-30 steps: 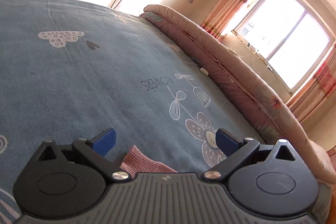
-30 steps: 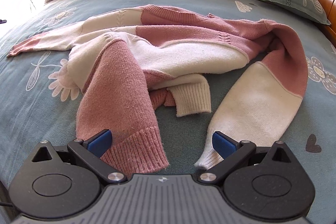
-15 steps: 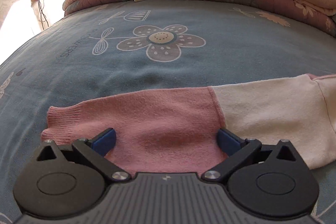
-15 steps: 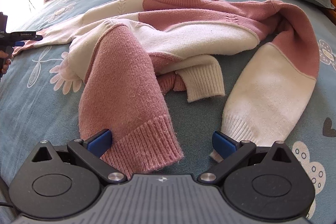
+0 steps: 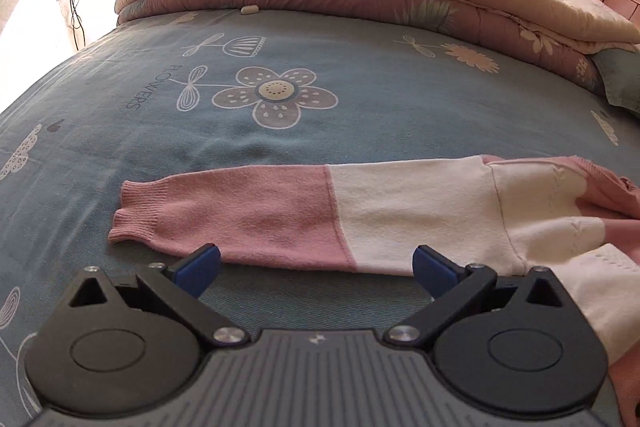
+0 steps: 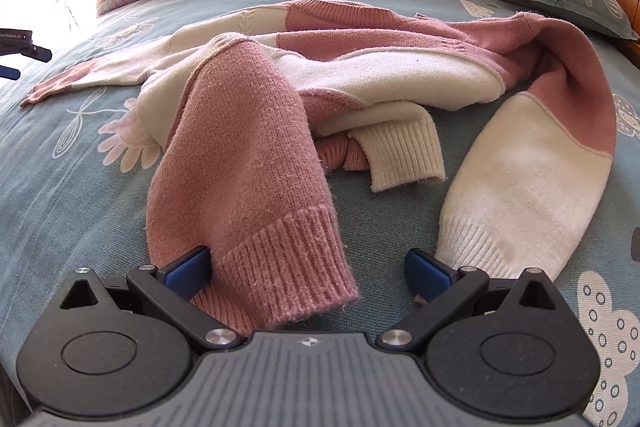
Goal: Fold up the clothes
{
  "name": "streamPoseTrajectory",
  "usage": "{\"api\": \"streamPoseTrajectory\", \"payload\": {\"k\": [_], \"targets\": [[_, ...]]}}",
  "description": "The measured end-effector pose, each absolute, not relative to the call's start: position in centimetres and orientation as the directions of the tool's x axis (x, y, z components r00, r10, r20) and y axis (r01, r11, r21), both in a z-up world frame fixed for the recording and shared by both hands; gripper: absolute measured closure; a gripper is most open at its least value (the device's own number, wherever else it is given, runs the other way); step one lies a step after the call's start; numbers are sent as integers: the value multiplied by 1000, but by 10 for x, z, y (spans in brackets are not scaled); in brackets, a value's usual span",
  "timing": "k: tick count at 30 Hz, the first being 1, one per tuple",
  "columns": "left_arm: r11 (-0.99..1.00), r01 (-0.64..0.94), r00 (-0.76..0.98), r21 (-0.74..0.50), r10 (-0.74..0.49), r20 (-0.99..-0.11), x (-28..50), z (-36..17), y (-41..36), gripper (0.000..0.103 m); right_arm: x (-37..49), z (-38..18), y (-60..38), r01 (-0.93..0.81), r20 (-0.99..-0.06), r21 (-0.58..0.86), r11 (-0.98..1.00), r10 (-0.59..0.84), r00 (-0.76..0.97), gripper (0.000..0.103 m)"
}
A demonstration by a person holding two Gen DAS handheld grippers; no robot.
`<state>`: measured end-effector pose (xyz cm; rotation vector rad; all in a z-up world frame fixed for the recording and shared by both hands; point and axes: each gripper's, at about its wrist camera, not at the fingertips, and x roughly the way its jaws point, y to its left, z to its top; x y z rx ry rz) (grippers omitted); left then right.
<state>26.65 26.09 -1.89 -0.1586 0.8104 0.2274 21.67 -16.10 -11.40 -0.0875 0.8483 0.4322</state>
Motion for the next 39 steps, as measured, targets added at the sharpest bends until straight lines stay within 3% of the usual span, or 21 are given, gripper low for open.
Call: {"api": "streamPoseTrajectory", "payload": {"k": [7,11,15,24,35,39], "targets": [[998,-67,706,-13,38,-707,219,51,164,1,207,-88,-183,-437,-765,217,873,430,479,0],[998,10,712,63,37,-701,199,78,108,1,178,-84,-199,-450,-744,207,869,438,504,0],[990,126,729,61,-50,-683,204,81,57,1,160,-100,-204,-464,-771,176,868,415,483,0],[948,316,683,-43,-259,-683,238,2,-26,1,142,-113,-186,-428,-765,-20,904,262,588,0],[890,447,616,-91,-380,-690,265,-99,-50,1,134,-123,-188,-321,-679,-30,947,216,702,0],[874,478,606,-92,-403,-685,276,-110,-48,1,139,-119,-190,-341,-697,-21,940,231,679,0]]}}
